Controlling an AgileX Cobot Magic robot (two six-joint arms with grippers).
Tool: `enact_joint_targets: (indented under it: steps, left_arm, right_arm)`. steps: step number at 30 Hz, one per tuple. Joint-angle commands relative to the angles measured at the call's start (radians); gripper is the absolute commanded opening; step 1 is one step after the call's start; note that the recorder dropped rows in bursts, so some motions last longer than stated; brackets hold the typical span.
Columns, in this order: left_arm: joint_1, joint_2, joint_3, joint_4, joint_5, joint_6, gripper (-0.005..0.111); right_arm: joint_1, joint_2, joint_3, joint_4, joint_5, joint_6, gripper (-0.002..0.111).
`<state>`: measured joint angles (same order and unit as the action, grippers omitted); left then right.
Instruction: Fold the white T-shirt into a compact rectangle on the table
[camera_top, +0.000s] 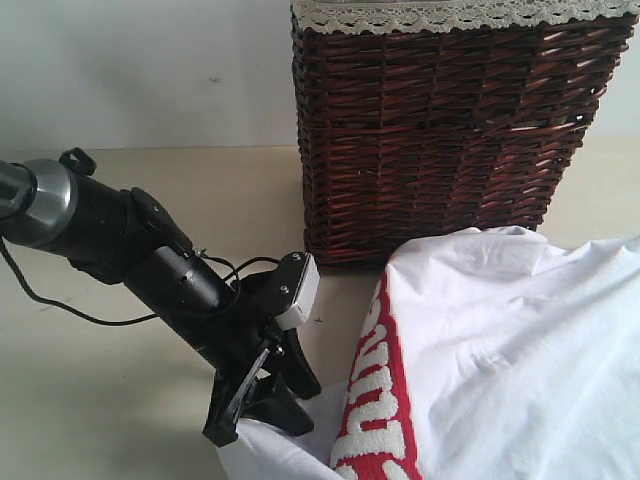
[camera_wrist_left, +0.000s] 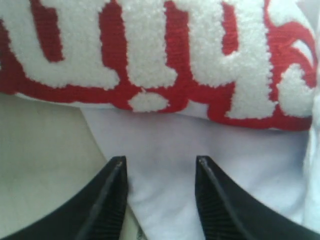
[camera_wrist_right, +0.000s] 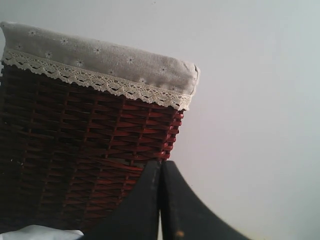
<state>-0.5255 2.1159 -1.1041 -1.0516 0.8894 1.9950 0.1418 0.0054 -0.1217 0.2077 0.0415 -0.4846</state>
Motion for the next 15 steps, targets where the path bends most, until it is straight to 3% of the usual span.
enact_joint_targets:
  steps: [1,13,15]
  left_arm:
    - [-0.011,0.020,-0.004,0.050,-0.017,-0.017,0.044]
    - [-0.021,0.022,-0.004,0.013,-0.092,-0.013,0.044]
    - [-0.032,0.030,-0.004,0.044,-0.099,-0.017,0.038]
  right_arm:
    - [0.004,-0.005,0.004,0.005,-0.003,0.000,0.000]
    - [0.004,-0.005,0.004,0.005,-0.003,0.000,0.000]
    - [0.004,-0.005,0.004,0.005,-0.003,0.000,0.000]
